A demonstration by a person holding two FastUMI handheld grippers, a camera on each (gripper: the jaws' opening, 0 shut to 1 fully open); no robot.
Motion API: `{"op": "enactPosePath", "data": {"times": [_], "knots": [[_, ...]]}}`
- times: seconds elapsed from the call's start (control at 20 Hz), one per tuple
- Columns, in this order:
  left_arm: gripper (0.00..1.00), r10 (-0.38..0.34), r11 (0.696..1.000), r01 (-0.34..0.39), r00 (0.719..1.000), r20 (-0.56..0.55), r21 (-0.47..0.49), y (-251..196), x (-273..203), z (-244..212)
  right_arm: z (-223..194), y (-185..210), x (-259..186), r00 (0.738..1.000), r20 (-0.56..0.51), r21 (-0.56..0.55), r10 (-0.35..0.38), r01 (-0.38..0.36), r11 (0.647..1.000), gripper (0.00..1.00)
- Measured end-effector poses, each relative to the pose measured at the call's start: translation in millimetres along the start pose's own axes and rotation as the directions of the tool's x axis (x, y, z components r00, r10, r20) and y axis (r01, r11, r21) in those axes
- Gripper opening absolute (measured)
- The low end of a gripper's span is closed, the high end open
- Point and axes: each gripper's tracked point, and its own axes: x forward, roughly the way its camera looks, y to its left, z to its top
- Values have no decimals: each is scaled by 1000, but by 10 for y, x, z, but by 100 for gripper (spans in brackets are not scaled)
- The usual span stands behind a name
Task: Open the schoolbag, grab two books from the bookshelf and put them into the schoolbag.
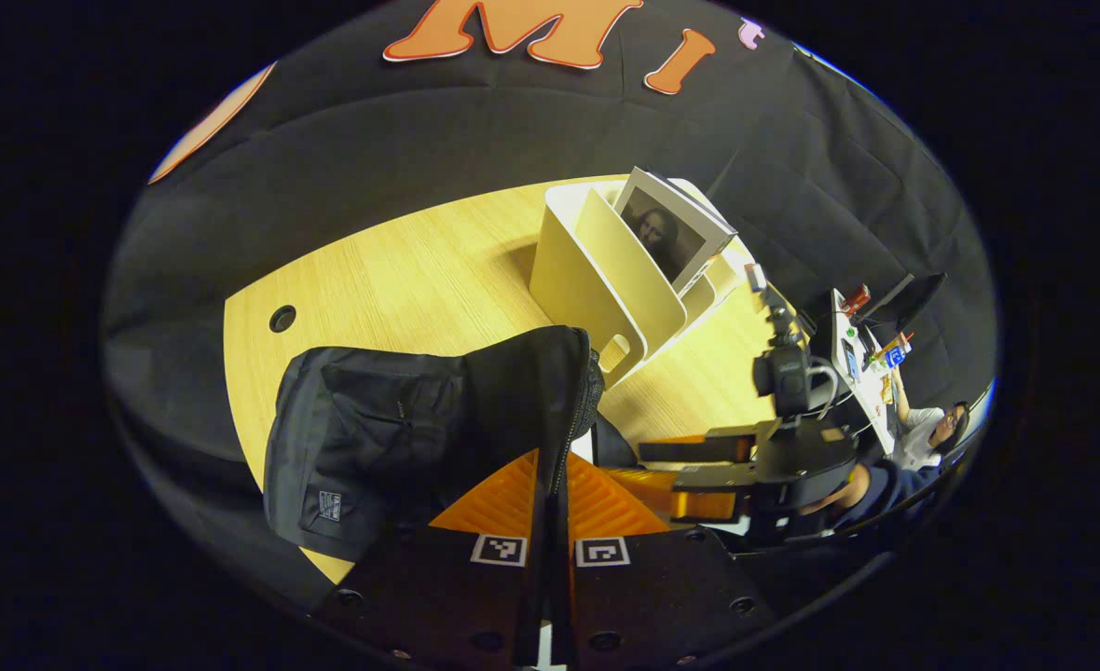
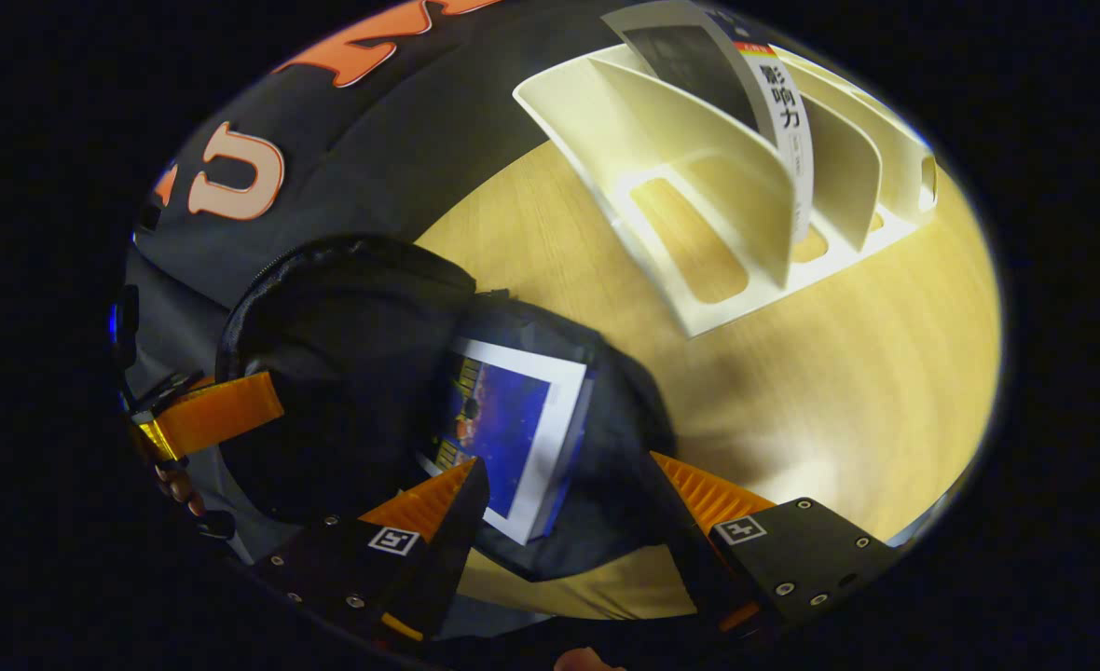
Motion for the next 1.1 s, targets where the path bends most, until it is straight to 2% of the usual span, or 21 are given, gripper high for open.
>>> {"op": "enactPosePath", "data": {"times": [0.2, 0.4, 0.55, 0.65, 1.0, 1.1], "knots": [[5, 13, 1000, -13, 1000, 6, -24, 31, -49, 15, 377, -286, -448, 996, 29, -107, -85, 87, 990, 98], [5, 35, 999, -34, 999, 10, -31, 61, -20, -43, 829, -484, -856, 987, 39, -211, -155, 160, 964, 99], [5, 50, 998, -49, 999, 11, -33, 51, -32, -49, 1165, -636, -1072, 974, 38, -303, -224, 225, 926, 99], [5, 60, 997, -59, 998, 13, -45, 65, -35, -65, 1434, -826, -1190, 955, 55, -358, -292, 292, 887, 98], [5, 105, 993, -104, 994, 16, -46, 100, -82, -56, 2434, -784, -1394, 930, 93, -441, -355, 358, 823, 99], [5, 113, 993, -112, 994, 14, -46, 110, -81, -73, 2617, -849, -1306, 912, 86, -456, -402, 395, 798, 99]]}}
